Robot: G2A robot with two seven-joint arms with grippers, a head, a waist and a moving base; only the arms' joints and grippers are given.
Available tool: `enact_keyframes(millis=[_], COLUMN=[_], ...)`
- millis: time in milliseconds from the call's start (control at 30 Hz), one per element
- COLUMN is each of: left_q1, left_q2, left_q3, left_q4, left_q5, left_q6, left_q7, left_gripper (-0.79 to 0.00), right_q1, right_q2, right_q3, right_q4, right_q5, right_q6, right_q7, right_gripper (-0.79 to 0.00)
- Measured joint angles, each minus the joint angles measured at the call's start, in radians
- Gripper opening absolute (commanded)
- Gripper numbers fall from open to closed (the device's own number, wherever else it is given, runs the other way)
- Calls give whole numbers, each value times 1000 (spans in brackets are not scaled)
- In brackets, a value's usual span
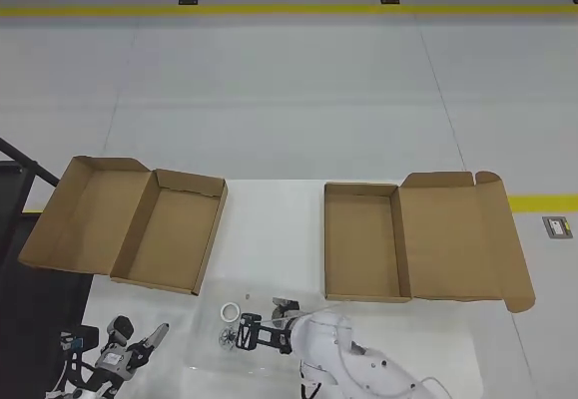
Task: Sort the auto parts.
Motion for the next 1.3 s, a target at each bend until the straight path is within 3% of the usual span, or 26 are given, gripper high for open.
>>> enact_keyframes(millis=[467,733,833,933,1100,1300], left_q1=[0,0,0,0,0,0], left_q2=[0,0,0,0,0,0], left_q3=[0,0,0,0,0,0], left_q4=[0,0,0,0,0,0], left_q5=[0,0,0,0,0,0], left_q6=[0,0,0,0,0,0], left_q7=[0,0,0,0,0,0], left_gripper=[0,0,0,0,0,0], right_q1=[58,83,89,93,81,20], right_q2=[-45,-66,-73,-79,-78,-53], right_q3=[-11,-13,-14,-14,1,49], right_q4=[113,168,188,201,170,31], right_q5=[48,72,76,74,56,17], right_q6=[-21,-32,-33,-24,-12,-40], right_q7=[34,53,51,48,33,29], right_gripper=[-440,-480,-576,-785,-785,-785])
